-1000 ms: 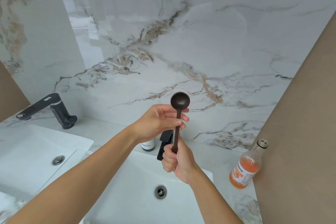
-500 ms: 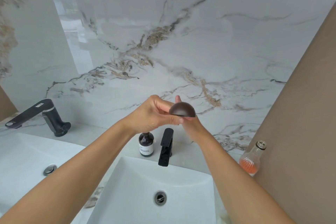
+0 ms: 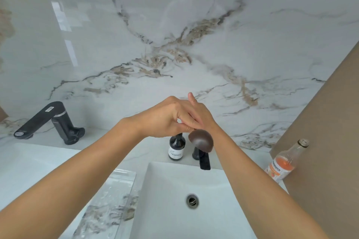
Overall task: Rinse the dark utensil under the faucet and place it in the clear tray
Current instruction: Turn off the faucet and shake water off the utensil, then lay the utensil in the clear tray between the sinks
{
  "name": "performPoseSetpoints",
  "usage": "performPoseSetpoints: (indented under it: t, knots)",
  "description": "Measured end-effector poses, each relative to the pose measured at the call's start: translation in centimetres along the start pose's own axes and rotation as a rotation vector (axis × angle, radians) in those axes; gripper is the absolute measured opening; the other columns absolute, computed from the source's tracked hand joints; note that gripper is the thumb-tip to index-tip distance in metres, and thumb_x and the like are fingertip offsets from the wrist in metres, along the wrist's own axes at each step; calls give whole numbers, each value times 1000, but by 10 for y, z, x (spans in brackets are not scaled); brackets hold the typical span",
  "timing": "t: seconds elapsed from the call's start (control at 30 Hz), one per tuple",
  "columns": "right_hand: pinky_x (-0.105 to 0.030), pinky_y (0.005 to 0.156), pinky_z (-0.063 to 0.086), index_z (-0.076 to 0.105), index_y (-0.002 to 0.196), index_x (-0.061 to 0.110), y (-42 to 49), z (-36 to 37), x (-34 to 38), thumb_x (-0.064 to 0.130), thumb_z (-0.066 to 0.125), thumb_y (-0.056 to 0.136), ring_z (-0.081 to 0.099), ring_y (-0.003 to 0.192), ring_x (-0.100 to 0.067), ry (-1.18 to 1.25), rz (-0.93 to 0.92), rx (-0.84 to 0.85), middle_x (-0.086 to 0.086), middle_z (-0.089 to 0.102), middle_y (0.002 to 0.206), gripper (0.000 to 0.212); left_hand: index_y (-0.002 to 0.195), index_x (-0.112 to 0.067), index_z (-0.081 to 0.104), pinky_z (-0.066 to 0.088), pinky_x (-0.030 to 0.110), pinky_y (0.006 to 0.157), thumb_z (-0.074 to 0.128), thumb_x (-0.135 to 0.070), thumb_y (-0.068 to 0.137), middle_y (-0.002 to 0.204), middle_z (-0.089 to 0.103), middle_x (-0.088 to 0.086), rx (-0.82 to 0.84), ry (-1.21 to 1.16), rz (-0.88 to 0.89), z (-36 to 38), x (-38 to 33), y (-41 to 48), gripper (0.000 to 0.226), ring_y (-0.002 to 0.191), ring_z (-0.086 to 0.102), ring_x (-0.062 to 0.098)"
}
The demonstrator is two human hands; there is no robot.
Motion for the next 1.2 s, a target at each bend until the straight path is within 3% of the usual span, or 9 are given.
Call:
performPoseSetpoints:
  t: [0.07, 0.13, 0.17, 0.2, 0.23, 0.33, 0.43, 0.63, 1.2]
  knots:
    - [-4, 58, 40, 61, 106, -7, 2, 22, -2, 23, 35, 107, 51, 49, 10, 74, 66, 50, 20, 48, 59, 39, 98, -10, 82, 53, 29, 90, 73, -4, 85, 101, 78, 3, -17, -48, -31, -5, 16, -20, 17, 95, 70, 14]
    - [-3, 78, 44, 57, 125, -8, 1, 46, -5, 17, 41, 106, 58, 71, 21, 139, 102, 95, 23, 59, 79, 35, 94, -8, 82, 56, 37, 87, 75, -6, 85, 96, 78, 5, -75, -130, -104, -11, 38, -41, 12, 89, 71, 15]
    - [-13, 88, 47, 56, 125, -5, -1, 57, -10, 21, 44, 105, 66, 85, 12, 246, 148, 84, 16, 41, 71, 35, 93, -5, 82, 57, 40, 84, 76, -5, 84, 94, 77, 8, -119, -185, -168, -14, 52, -53, 10, 86, 71, 19]
    - [-28, 99, 47, 62, 120, 1, -6, 70, -16, 26, 46, 104, 70, 96, -5, 381, 207, 66, 15, 58, 116, 34, 92, -2, 81, 58, 42, 81, 77, -4, 83, 93, 76, 12, -170, -250, -242, -18, 68, -68, 11, 84, 71, 24]
    - [-35, 95, 49, 69, 113, 9, -13, 85, -21, 29, 46, 103, 71, 101, -20, 496, 257, 52, 11, 76, 87, 33, 90, 1, 81, 58, 43, 80, 77, -1, 81, 91, 75, 17, -219, -323, -324, -21, 86, -84, 9, 82, 70, 27]
    - [-36, 82, 48, 72, 104, 15, -35, 140, -33, 37, 40, 102, 64, 93, -22, 695, 346, 87, -3, 74, 95, 38, 79, -8, 82, 62, 42, 79, 76, 1, 81, 89, 78, 17, -344, -555, -596, -22, 139, -140, 11, 75, 69, 20]
    - [-37, 75, 49, 73, 89, 11, -65, 201, -35, 19, 48, 95, 62, 87, -25, 825, 401, 173, -10, 73, 95, 27, 81, -21, 83, 64, 31, 71, 77, -4, 82, 78, 79, 2, -416, -723, -853, -13, 185, -199, 18, 70, 73, 14]
    - [-30, 63, 59, 70, 92, 2, -119, 305, -36, -1, 63, 91, 67, 66, -23, 850, 524, 328, -10, 69, 81, 8, 94, -2, 77, 61, 27, 61, 80, -5, 79, 73, 72, 9, -340, -812, -1233, 32, 233, -302, 15, 63, 68, 19]
    - [-37, 68, 64, 60, 107, -7, -202, 399, -69, -8, 61, 90, 70, 83, -35, 665, 1013, 339, -28, 67, 103, 17, 94, -3, 63, 62, 47, 82, 61, -3, 91, 95, 69, 20, 72, -629, -1558, 141, 235, -415, 3, 84, 75, 33]
Point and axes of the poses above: each hand's wrist, its own y-axis towards the middle knuckle, its own z-axis out of the palm, x = y × z, the point moved 10 cm from there along y, towards the middle knuckle
